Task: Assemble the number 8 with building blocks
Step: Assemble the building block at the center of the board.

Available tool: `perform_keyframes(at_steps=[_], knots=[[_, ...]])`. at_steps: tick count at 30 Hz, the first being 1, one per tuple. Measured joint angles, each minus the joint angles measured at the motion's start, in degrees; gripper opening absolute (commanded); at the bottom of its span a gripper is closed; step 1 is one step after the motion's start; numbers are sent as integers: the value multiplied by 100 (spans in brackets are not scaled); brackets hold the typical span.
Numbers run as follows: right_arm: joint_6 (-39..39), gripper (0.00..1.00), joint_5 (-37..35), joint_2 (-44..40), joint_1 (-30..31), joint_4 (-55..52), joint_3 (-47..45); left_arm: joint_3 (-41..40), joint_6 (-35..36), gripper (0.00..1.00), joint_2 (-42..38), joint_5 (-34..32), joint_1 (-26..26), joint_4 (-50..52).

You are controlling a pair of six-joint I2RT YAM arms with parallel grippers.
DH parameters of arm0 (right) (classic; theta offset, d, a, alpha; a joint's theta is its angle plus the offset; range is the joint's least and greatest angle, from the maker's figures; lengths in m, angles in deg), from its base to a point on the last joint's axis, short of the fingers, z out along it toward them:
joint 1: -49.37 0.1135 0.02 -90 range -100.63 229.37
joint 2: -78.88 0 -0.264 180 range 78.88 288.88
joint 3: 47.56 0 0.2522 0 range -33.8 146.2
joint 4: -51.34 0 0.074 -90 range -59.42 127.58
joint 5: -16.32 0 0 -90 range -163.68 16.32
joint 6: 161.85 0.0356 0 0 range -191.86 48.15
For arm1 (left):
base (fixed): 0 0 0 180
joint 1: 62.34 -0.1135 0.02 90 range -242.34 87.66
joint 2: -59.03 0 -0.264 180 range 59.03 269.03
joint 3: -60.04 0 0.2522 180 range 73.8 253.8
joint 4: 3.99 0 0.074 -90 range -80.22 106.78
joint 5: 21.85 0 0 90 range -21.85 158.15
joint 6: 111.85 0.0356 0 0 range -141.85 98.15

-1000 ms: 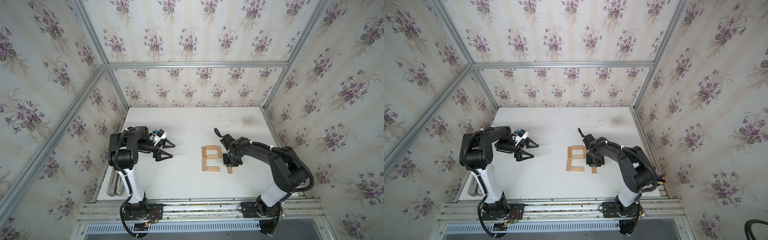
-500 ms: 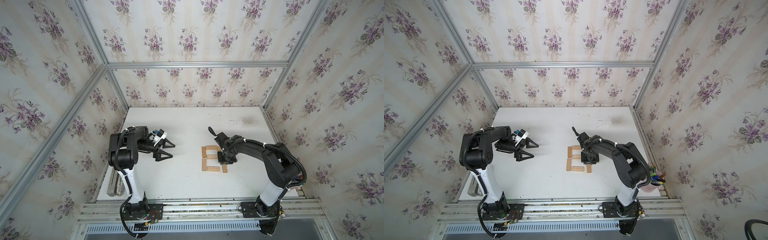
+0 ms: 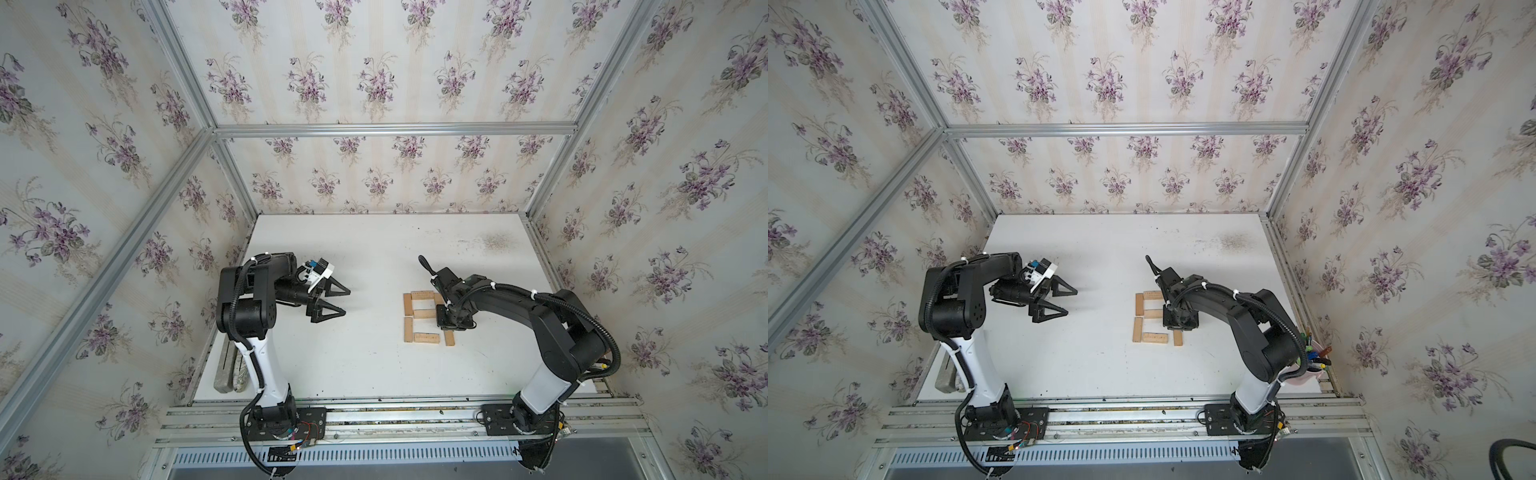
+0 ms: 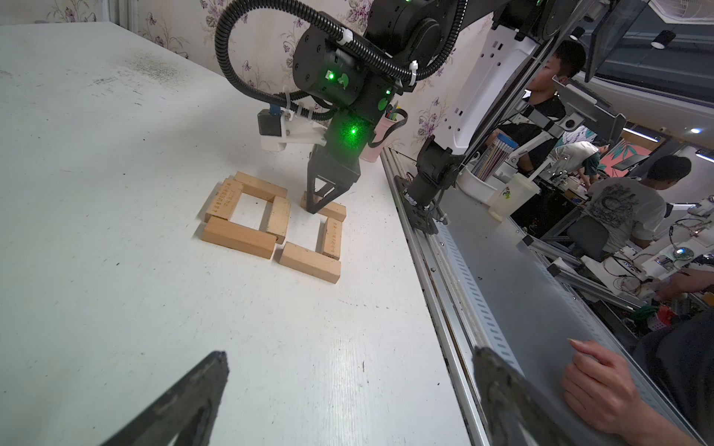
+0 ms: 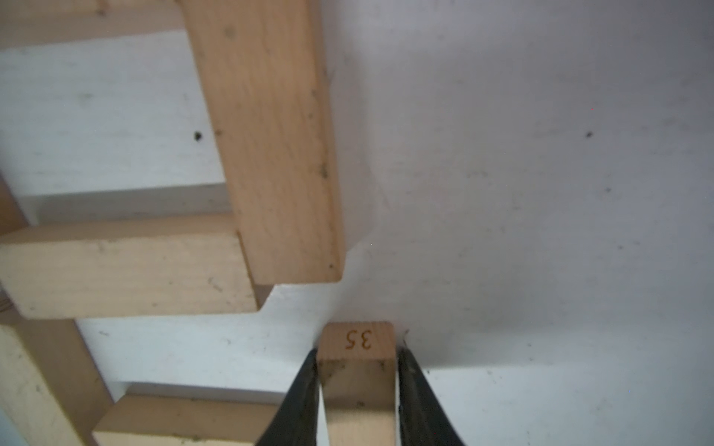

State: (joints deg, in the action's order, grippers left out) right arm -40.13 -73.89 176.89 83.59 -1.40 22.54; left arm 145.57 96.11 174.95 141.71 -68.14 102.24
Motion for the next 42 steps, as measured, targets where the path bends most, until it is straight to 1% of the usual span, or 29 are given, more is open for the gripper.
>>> perform_keyframes(at_steps=[2, 6, 8, 12, 24, 42], knots=[[-2, 29, 2, 0, 0, 0, 0, 0, 0, 100, 0, 0, 0, 0], [-7, 22, 22, -7, 2, 11, -15, 0, 0, 100, 0, 0, 0, 0], [-4, 21, 20, -11, 0, -7, 4, 0, 0, 100, 0, 0, 0, 0], [-4, 21, 17, -4, 2, -177, 87, 0, 0, 100, 0, 0, 0, 0], [-31, 21, -44, 210, 7, -181, 356, 0, 0, 100, 0, 0, 0, 0], [-44, 21, -13, 382, 7, -162, 461, 0, 0, 100, 0, 0, 0, 0]])
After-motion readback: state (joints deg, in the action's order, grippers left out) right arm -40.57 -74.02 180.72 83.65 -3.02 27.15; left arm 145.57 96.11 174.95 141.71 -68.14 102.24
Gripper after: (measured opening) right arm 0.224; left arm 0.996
